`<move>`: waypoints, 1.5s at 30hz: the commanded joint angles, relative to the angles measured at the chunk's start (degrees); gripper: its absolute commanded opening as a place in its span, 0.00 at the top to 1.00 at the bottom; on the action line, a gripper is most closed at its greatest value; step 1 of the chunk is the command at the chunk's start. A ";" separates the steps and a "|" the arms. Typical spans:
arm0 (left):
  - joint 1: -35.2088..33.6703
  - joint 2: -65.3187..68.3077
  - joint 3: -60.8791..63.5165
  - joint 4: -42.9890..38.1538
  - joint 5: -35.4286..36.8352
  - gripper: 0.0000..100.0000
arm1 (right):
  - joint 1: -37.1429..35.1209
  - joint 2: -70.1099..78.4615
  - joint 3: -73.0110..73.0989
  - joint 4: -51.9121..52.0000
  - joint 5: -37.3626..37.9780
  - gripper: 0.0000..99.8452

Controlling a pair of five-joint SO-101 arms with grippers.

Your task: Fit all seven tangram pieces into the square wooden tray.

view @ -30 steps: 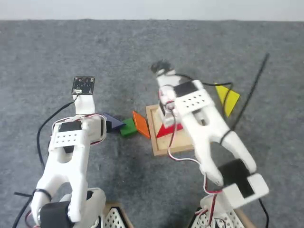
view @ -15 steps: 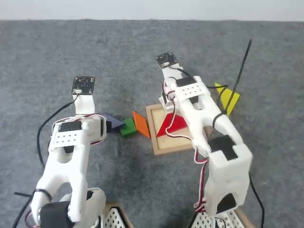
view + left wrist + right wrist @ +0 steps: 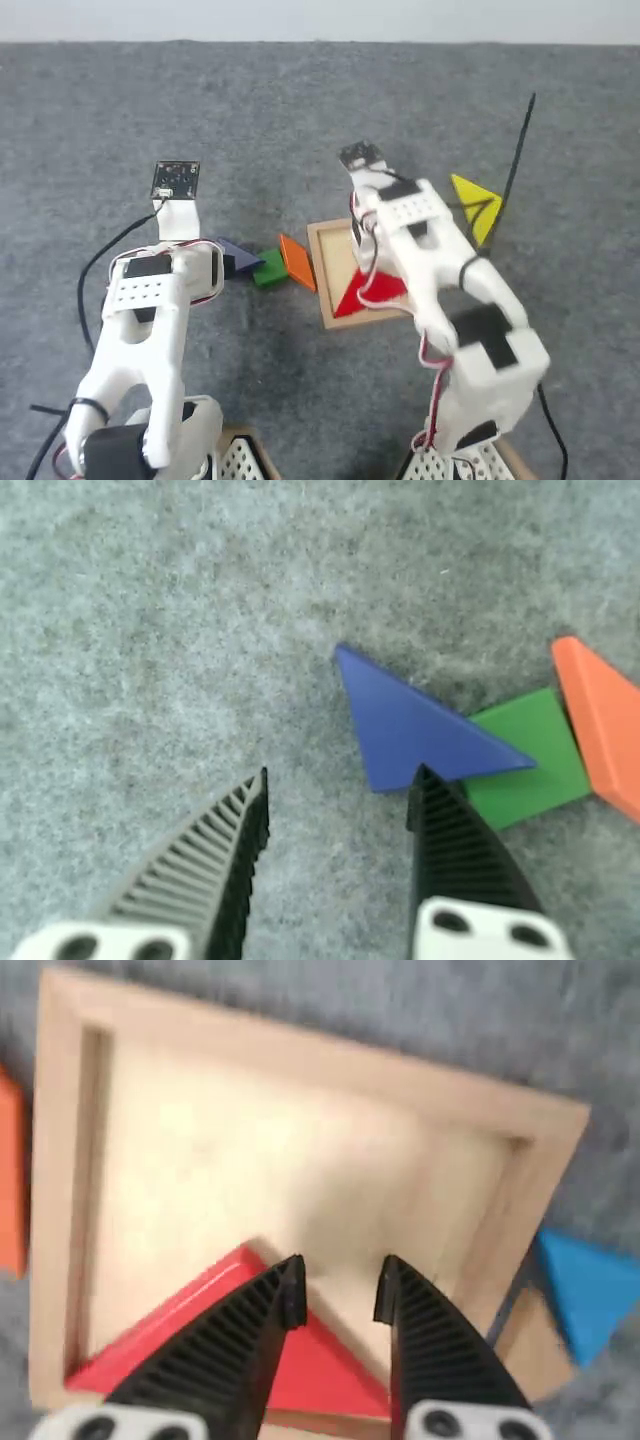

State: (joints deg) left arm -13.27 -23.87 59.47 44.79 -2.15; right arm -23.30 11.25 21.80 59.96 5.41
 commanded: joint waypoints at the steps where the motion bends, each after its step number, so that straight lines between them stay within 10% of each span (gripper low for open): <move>1: -0.53 -0.09 -0.13 -1.58 0.35 0.78 | -3.38 -10.68 10.46 -0.57 0.35 0.86; 11: -0.53 -0.09 0.48 -2.11 0.35 0.78 | -1.36 -31.25 18.46 3.47 0.70 0.86; 21: -0.18 -0.09 0.66 -2.64 0.35 0.78 | 21.85 -36.79 6.07 11.21 11.43 0.86; 45: -0.26 -0.09 0.66 -2.64 0.35 0.78 | 28.26 23.34 -42.64 6.81 27.69 0.66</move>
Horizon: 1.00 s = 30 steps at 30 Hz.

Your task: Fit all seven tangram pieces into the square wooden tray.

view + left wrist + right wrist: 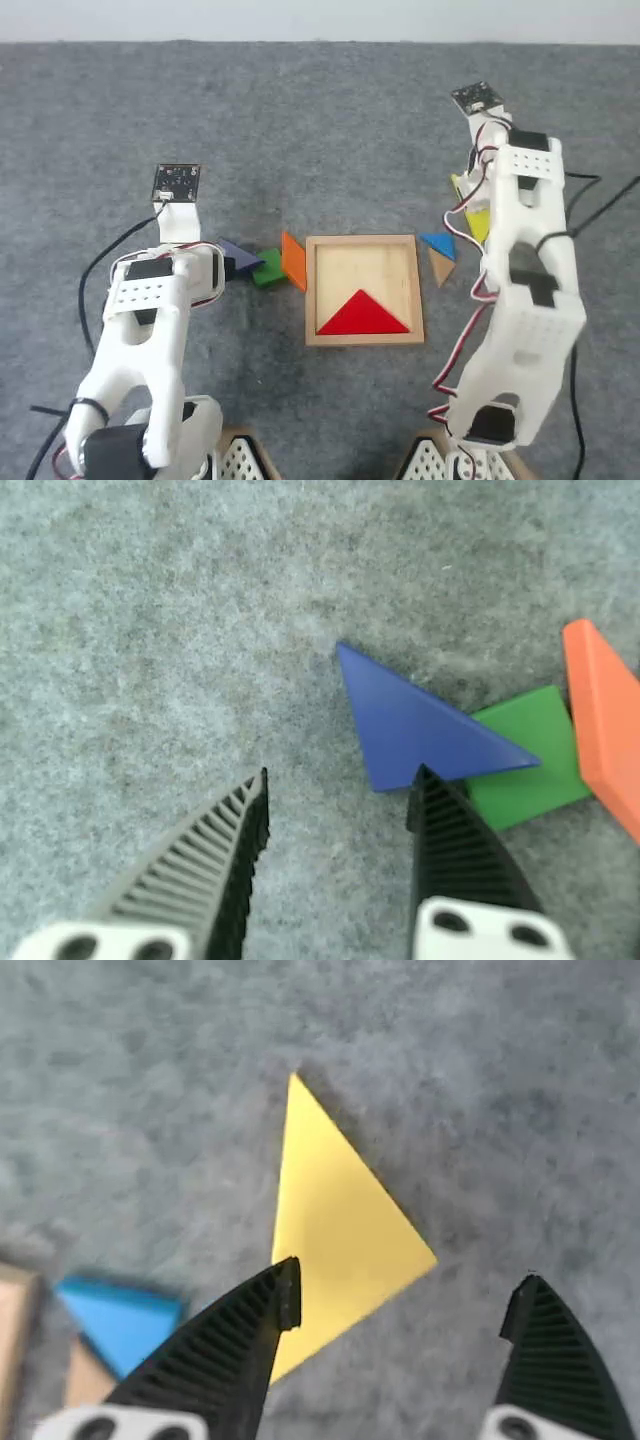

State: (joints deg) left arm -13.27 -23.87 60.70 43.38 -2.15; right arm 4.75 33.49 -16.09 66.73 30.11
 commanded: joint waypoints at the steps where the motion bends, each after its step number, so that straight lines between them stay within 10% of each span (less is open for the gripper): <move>1: -0.26 -0.09 -0.57 -1.23 0.35 0.78 | 0.22 1.89 -5.19 0.04 3.43 0.66; 30: -0.18 -0.09 -0.75 -1.14 0.35 0.78 | -2.15 2.07 -6.59 7.69 -15.82 0.66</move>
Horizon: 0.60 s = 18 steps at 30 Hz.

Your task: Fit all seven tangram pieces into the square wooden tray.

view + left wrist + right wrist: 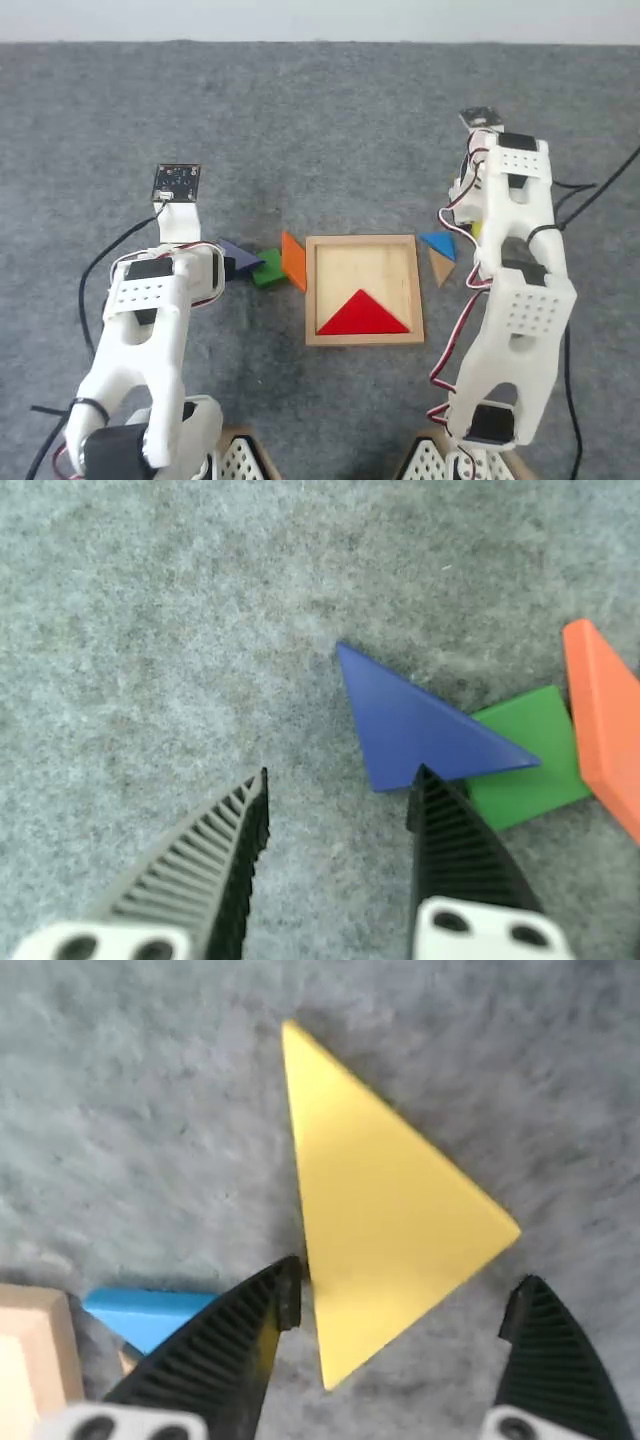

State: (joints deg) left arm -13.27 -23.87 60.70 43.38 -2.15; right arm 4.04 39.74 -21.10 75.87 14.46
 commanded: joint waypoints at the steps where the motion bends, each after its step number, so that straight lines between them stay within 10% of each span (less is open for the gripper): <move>1: -0.18 -0.09 -0.75 -1.14 0.35 0.78 | -1.80 -4.09 -1.58 -1.89 0.97 0.66; 18: -0.44 -0.18 -0.66 -1.14 0.35 0.78 | -0.66 2.33 -2.81 -6.11 11.87 0.66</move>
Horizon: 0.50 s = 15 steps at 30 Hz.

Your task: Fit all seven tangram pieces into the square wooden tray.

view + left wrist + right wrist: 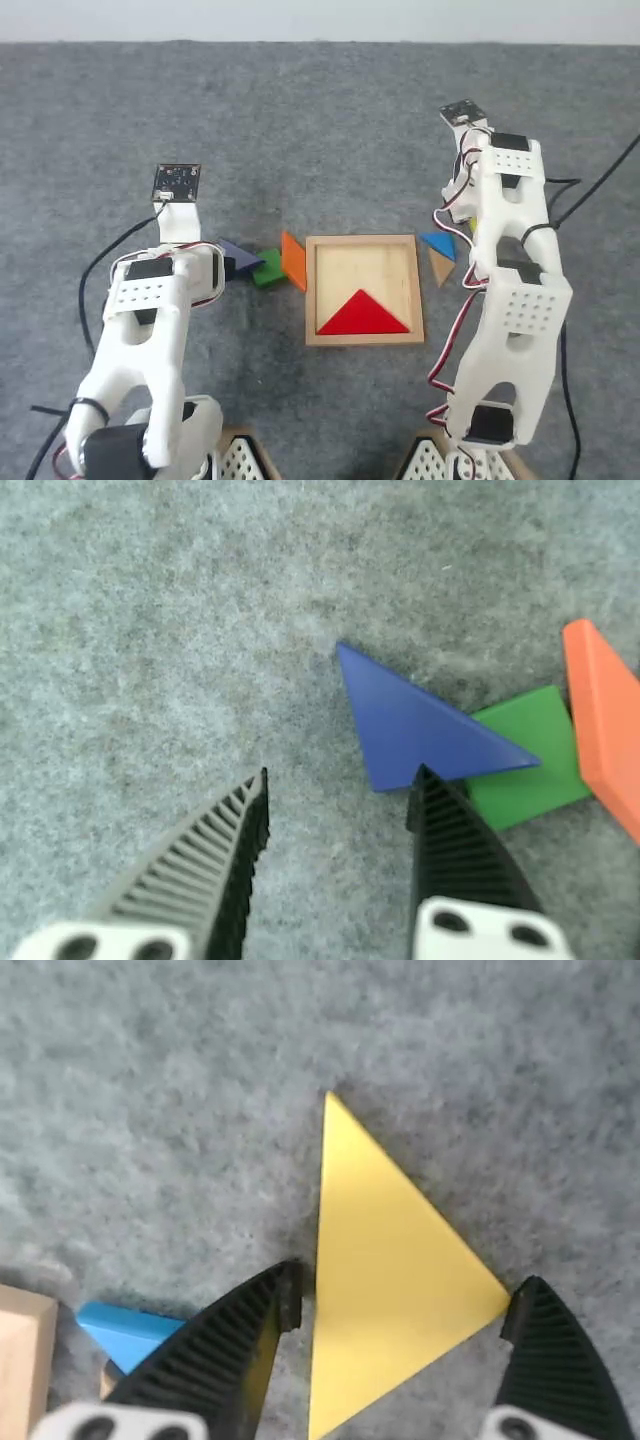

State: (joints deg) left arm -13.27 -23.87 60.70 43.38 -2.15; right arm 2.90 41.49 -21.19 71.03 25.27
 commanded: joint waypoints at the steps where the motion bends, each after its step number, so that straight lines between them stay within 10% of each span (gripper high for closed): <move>1: -0.44 -0.18 -0.66 -1.14 0.35 0.78 | 0.57 0.75 -3.69 -0.92 1.14 0.66; 15: -0.53 -0.18 -0.66 -1.14 0.35 0.78 | 2.86 2.51 -4.92 3.21 5.71 0.88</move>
State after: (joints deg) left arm -13.27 -23.87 60.70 43.38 -2.15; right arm 4.31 43.87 -25.49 72.26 30.37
